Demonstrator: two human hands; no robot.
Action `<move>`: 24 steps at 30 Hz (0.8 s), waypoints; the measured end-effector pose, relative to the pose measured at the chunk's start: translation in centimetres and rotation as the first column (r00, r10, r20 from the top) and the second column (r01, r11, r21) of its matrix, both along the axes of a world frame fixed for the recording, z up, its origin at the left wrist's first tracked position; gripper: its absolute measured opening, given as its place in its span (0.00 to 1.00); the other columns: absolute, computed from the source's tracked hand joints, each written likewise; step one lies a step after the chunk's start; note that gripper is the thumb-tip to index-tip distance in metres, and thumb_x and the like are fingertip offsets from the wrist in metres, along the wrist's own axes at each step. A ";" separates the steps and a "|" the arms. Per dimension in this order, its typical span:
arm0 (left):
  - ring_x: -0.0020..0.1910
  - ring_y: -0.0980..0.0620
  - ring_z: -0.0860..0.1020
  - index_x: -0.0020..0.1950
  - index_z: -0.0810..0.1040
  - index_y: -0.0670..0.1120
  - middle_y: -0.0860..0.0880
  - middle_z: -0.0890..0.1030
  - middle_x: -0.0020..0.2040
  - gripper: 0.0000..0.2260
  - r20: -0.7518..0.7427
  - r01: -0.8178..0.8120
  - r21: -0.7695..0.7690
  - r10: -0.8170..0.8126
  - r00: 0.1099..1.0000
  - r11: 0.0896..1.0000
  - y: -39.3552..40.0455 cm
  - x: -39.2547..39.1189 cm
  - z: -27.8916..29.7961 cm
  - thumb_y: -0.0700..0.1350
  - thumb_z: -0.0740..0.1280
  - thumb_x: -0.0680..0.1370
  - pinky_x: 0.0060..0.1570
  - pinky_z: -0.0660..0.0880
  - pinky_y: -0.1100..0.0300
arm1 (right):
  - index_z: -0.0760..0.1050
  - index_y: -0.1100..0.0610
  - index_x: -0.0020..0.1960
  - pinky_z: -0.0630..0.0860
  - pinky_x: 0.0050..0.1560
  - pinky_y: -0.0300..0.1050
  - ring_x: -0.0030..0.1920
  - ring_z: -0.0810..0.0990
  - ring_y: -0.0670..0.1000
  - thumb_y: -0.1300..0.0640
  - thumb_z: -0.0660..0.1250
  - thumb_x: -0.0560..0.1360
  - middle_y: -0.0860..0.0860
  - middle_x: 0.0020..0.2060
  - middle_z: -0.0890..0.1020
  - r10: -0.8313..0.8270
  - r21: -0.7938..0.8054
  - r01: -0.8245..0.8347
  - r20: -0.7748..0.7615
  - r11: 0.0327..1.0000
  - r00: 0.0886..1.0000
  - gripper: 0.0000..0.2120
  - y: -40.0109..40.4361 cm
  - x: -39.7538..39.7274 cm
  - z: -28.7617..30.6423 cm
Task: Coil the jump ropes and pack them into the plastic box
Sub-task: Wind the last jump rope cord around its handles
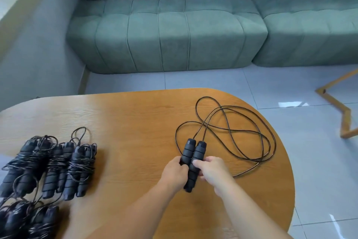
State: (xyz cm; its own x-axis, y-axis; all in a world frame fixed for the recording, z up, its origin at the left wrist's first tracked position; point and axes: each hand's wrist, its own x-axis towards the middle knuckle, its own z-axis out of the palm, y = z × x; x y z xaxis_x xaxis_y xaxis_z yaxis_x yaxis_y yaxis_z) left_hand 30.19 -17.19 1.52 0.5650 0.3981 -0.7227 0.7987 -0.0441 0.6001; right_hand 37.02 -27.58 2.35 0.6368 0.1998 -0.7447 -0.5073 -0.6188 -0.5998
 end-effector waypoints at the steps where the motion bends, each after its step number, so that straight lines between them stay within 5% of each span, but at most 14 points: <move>1: 0.48 0.47 0.77 0.60 0.75 0.48 0.46 0.81 0.52 0.12 0.026 0.001 0.004 -0.001 1.000 1.000 0.3 -0.5 0.6 0.40 0.56 0.81 0.45 0.73 0.56 | 0.78 0.53 0.44 0.80 0.50 0.51 0.48 0.83 0.55 0.58 0.69 0.76 0.53 0.44 0.85 0.000 0.026 0.001 -0.032 1.000 1.000 0.02 0.3 -0.1 0.6; 4: 0.51 0.45 0.78 0.60 0.75 0.51 0.47 0.81 0.51 0.13 0.116 0.015 0.046 -0.020 0.993 0.999 1.3 -2.3 3.3 0.41 0.54 0.82 0.49 0.74 0.55 | 0.79 0.58 0.49 0.83 0.47 0.48 0.46 0.85 0.54 0.59 0.70 0.75 0.55 0.44 0.85 0.019 0.081 -0.011 -0.090 0.997 0.996 0.04 1.2 -0.7 3.0; 9: 0.41 0.56 0.76 0.61 0.72 0.57 0.54 0.80 0.46 0.12 0.225 0.018 0.115 -0.043 0.973 0.993 3.7 -5.4 7.8 0.43 0.53 0.84 0.36 0.72 0.65 | 0.79 0.61 0.52 0.83 0.43 0.44 0.45 0.86 0.53 0.60 0.71 0.75 0.56 0.44 0.86 0.067 0.172 -0.043 -0.135 0.984 0.989 0.08 3.5 -2.3 7.0; 13: 0.35 0.54 0.76 0.58 0.71 0.57 0.52 0.79 0.44 0.11 0.287 0.051 0.082 -0.073 0.955 0.995 5.4 -7.9 11.3 0.47 0.64 0.76 0.36 0.74 0.60 | 0.79 0.63 0.56 0.82 0.40 0.43 0.45 0.87 0.54 0.61 0.71 0.75 0.57 0.45 0.87 0.123 0.237 -0.078 -0.178 0.968 0.976 0.11 5.1 -4.0 10.3; 18: 0.48 0.55 0.76 0.66 0.66 0.58 0.55 0.69 0.54 0.31 0.198 0.148 0.413 -0.247 0.949 0.899 7.5 -10.3 13.8 0.58 0.73 0.67 0.45 0.76 0.59 | 0.80 0.65 0.54 0.82 0.42 0.45 0.42 0.86 0.53 0.63 0.71 0.75 0.58 0.42 0.87 0.170 0.311 -0.100 -0.208 0.945 0.963 0.09 7.0 -5.7 14.2; 21: 0.48 0.55 0.76 0.62 0.68 0.57 0.54 0.72 0.53 0.24 0.222 0.135 0.443 -0.255 0.941 0.886 9.0 -11.1 15.9 0.55 0.73 0.70 0.46 0.76 0.59 | 0.81 0.61 0.53 0.82 0.46 0.45 0.43 0.86 0.52 0.57 0.72 0.75 0.54 0.42 0.87 0.247 0.292 -0.205 -0.118 0.934 0.962 0.09 8.3 -6.5 16.3; 24: 0.42 0.56 0.77 0.54 0.69 0.57 0.54 0.78 0.48 0.18 0.259 0.095 0.435 -0.225 0.939 0.895 10.7 -11.9 17.9 0.55 0.73 0.69 0.42 0.77 0.58 | 0.82 0.59 0.48 0.79 0.39 0.43 0.37 0.85 0.50 0.48 0.72 0.74 0.52 0.38 0.87 0.335 0.198 -0.340 0.056 0.919 0.940 0.14 9.3 -6.9 18.5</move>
State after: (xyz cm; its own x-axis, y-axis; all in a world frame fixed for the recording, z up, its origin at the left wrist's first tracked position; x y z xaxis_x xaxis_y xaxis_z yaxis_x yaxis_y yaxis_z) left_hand 18.24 -6.52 19.44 0.8069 0.5068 -0.3035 0.5480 -0.4502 0.7050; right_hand 30.17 -18.32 20.90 0.5202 0.5502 -0.6532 -0.2755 -0.6159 -0.7381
